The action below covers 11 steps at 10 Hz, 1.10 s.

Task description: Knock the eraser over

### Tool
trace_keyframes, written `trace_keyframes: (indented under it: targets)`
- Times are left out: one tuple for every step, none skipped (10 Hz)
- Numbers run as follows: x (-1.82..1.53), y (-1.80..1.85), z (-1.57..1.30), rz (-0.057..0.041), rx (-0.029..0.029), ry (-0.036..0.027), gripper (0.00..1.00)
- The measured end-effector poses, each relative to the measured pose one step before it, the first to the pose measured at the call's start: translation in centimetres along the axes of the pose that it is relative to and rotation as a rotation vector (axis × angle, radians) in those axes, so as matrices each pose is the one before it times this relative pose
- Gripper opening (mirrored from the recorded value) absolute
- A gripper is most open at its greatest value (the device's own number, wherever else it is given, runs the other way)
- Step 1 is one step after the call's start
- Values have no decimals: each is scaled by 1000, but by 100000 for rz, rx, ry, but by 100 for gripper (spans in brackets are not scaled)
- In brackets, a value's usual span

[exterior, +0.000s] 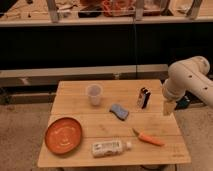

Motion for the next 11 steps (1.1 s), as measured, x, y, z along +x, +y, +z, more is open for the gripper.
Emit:
trace_keyframes:
  targets:
    - [70,-173,79,-181,413,-230,80]
    - [232,-207,135,66,221,-39,80]
    - [199,-405,304,-101,251,-212,80]
    - [59,-388,246,-250,245,-229,80]
    - [23,-484,289,-435,270,-43,80]
    - [-107,-231,151,-333,54,-439,80]
    - [155,-54,201,-296,145,-114,80]
    - [332,-165,305,-193,146,200,80]
    - [-28,-203,243,-522,108,-263,80]
    - [-163,-314,333,-889,92,-312,80]
    - [69,-137,132,-204,81,-299,80]
